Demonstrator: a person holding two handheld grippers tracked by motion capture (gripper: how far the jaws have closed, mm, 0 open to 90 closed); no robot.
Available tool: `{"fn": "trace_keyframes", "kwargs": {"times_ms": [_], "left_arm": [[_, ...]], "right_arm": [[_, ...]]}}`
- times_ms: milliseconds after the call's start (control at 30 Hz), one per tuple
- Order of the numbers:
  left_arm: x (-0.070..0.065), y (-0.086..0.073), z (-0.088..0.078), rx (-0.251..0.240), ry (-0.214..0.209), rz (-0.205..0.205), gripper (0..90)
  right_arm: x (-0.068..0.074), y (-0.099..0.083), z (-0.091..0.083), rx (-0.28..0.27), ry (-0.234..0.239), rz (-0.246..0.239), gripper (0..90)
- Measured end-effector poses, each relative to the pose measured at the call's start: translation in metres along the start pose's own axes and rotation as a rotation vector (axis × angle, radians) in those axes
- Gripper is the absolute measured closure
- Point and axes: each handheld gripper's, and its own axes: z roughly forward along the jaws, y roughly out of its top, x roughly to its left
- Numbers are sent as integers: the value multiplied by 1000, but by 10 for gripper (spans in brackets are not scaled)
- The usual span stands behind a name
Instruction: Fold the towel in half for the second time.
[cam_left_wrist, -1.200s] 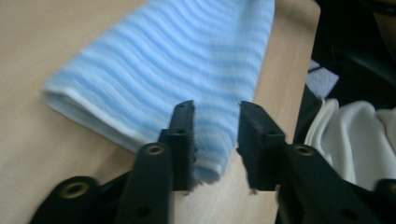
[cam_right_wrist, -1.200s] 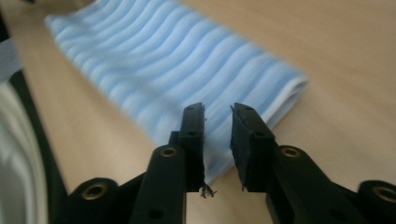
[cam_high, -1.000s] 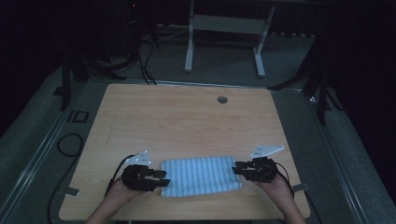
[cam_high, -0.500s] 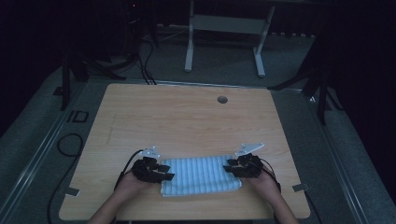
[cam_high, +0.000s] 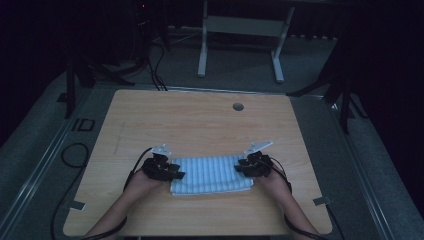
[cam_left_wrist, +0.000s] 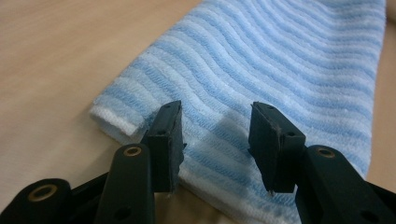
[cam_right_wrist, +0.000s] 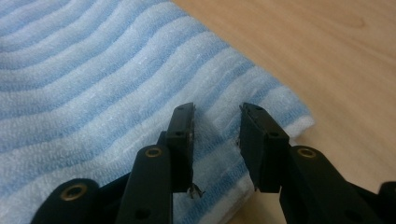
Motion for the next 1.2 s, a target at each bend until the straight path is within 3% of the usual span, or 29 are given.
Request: {"fn": "trace_keyframes", "kwargs": {"times_ms": [533, 800, 1000, 1100, 1200], "left_arm": [[44, 25, -2, 20, 97, -3, 537], [62, 35, -2, 25, 138, -20, 538], [66, 39, -1, 23, 173, -19, 524], [68, 40, -1, 10, 166, -39, 520], [64, 41, -3, 9, 165, -33, 495]], "right_arm": [[-31, 46, 35, 13, -11, 36, 652], [-43, 60, 46, 0, 8, 91, 650], [-47, 69, 52, 8, 7, 103, 644], [-48, 71, 54, 10, 9, 111, 636], [-48, 71, 52, 7, 24, 102, 592]]}}
